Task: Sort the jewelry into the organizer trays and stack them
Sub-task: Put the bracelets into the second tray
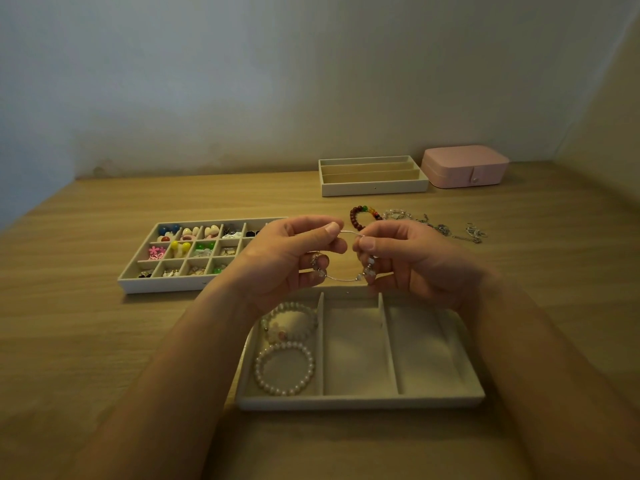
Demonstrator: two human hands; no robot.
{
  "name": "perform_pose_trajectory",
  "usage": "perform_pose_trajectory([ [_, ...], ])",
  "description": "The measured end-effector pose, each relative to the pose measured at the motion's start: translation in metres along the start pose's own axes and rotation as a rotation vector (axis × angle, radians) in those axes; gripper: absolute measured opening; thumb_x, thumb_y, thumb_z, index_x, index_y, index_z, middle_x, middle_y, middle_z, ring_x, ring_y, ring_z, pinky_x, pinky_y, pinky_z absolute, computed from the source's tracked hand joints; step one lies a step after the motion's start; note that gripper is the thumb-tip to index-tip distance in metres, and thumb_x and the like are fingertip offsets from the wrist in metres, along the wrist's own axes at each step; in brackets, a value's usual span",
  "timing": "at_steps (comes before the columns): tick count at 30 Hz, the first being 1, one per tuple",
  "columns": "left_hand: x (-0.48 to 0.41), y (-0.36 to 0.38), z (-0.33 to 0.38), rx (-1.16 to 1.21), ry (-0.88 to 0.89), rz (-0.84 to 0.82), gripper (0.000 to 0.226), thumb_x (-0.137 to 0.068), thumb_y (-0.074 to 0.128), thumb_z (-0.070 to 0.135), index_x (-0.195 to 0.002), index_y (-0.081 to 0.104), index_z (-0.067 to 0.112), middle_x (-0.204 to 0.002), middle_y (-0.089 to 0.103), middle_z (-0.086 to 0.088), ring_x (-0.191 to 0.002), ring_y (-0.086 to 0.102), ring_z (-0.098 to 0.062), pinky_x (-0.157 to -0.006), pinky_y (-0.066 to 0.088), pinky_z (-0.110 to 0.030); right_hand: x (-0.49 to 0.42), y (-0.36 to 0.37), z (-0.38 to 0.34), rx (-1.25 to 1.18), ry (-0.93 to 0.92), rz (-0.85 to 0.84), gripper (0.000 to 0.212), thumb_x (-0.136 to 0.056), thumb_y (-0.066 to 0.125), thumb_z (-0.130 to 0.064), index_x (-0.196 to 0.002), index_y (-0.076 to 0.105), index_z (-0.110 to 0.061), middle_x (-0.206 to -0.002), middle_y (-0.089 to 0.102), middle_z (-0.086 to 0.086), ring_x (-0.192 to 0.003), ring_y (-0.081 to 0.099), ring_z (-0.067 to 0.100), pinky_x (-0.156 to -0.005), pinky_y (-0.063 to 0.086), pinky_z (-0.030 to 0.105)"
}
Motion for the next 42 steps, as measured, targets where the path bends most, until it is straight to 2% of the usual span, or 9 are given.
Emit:
perform_pose_trajectory([
  [7, 0.001, 0.002, -0.004, -0.052, -0.09, -0.066, 0.046, -0.067, 0.078, 0.006, -0.112, 0.068, 0.007, -0.09, 0.07, -0.011, -0.07, 0.063, -0.014, -0.06, 0.058, -0.021, -0.002, -0.004, -0.001, -0.088, -0.042, 0.044, 0.011, -0.086, 0.067, -0.02, -0.09, 0.071, -0.011, -0.077, 0.062, 0.004, -0.064, 0.062, 0.013, -0.057, 0.057, 0.028],
  [14, -0.001, -0.005, -0.003, -0.072, -0.041, 0.051, 0.015, -0.088, 0.067, 0.004, -0.102, 0.072, 0.003, -0.081, 0.069, -0.011, -0.066, 0.064, -0.013, -0.061, 0.057, -0.021, -0.003, -0.008, 0.002, -0.086, -0.018, 0.04, 0.01, -0.082, 0.068, -0.019, -0.088, 0.066, -0.011, -0.077, 0.06, 0.004, -0.064, 0.061, 0.014, -0.059, 0.057, 0.03],
  [17, -0.003, -0.006, 0.001, -0.005, 0.042, 0.091, 0.014, -0.085, 0.069, 0.004, -0.098, 0.073, 0.005, -0.079, 0.069, -0.01, -0.065, 0.063, -0.013, -0.061, 0.057, -0.021, -0.003, -0.007, 0.004, -0.024, 0.01, 0.016, 0.012, -0.08, 0.066, -0.018, -0.089, 0.063, -0.011, -0.074, 0.059, 0.004, -0.065, 0.062, 0.016, -0.061, 0.058, 0.032],
  [22, 0.001, 0.004, 0.003, -0.023, 0.078, 0.007, 0.027, -0.073, 0.072, 0.014, -0.099, 0.073, 0.007, -0.08, 0.069, -0.007, -0.065, 0.061, -0.012, -0.058, 0.055, -0.02, -0.002, 0.002, 0.006, 0.109, 0.0, -0.004, 0.024, -0.086, 0.059, -0.034, -0.091, 0.064, -0.01, -0.077, 0.063, 0.006, -0.074, 0.066, 0.021, -0.068, 0.058, 0.033],
  [25, 0.001, 0.006, 0.003, -0.026, 0.091, -0.015, 0.027, -0.073, 0.072, 0.014, -0.099, 0.073, 0.007, -0.081, 0.071, -0.008, -0.065, 0.06, -0.013, -0.058, 0.054, -0.02, -0.002, 0.005, 0.003, 0.166, -0.058, 0.018, 0.027, -0.092, 0.066, -0.034, -0.095, 0.063, -0.007, -0.079, 0.068, 0.009, -0.08, 0.07, 0.027, -0.073, 0.059, 0.036],
  [28, 0.001, 0.001, 0.004, -0.052, 0.092, -0.006, 0.022, -0.078, 0.072, 0.012, -0.099, 0.074, 0.008, -0.083, 0.071, -0.009, -0.066, 0.061, -0.013, -0.058, 0.055, -0.02, -0.001, 0.005, 0.002, 0.261, -0.088, 0.061, 0.024, -0.089, 0.065, -0.032, -0.097, 0.066, -0.01, -0.086, 0.074, 0.012, -0.085, 0.073, 0.029, -0.083, 0.056, 0.043],
  [32, 0.0, -0.001, 0.003, -0.095, 0.071, 0.026, 0.013, -0.091, 0.066, 0.003, -0.101, 0.073, 0.008, -0.082, 0.071, -0.008, -0.069, 0.061, -0.015, -0.06, 0.054, -0.021, -0.001, 0.008, -0.002, 0.395, -0.07, 0.101, 0.017, -0.1, 0.061, -0.02, -0.106, 0.066, -0.005, -0.092, 0.078, 0.015, -0.088, 0.076, 0.027, -0.085, 0.06, 0.038],
  [37, 0.004, 0.0, 0.011, -0.169, 0.049, 0.009, 0.023, -0.085, 0.073, 0.008, -0.108, 0.072, 0.01, -0.09, 0.071, -0.009, -0.078, 0.065, -0.018, -0.076, 0.055, -0.031, 0.002, 0.015, -0.019, 0.499, -0.064, 0.154, 0.017, -0.101, 0.061, -0.019, -0.108, 0.068, -0.005, -0.092, 0.079, 0.008, -0.089, 0.077, 0.022, -0.085, 0.063, 0.035],
  [42, 0.019, 0.003, 0.008, -0.289, 0.021, -0.057, 0.033, -0.085, 0.074, 0.001, -0.117, 0.068, 0.011, -0.109, 0.074, -0.012, -0.105, 0.07, -0.027, -0.097, 0.052, -0.042, 0.014, 0.017, -0.027, 0.523, -0.075, 0.189, 0.016, -0.099, 0.064, -0.018, -0.107, 0.069, -0.006, -0.093, 0.078, 0.009, -0.092, 0.076, 0.025, -0.087, 0.062, 0.04],
])
Point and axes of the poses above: each hand's wrist, its own x-axis away from the middle knuckle, its own y-axis out of the palm, z = x × y, the point moved 4 cm from there along -x, towards the middle knuckle
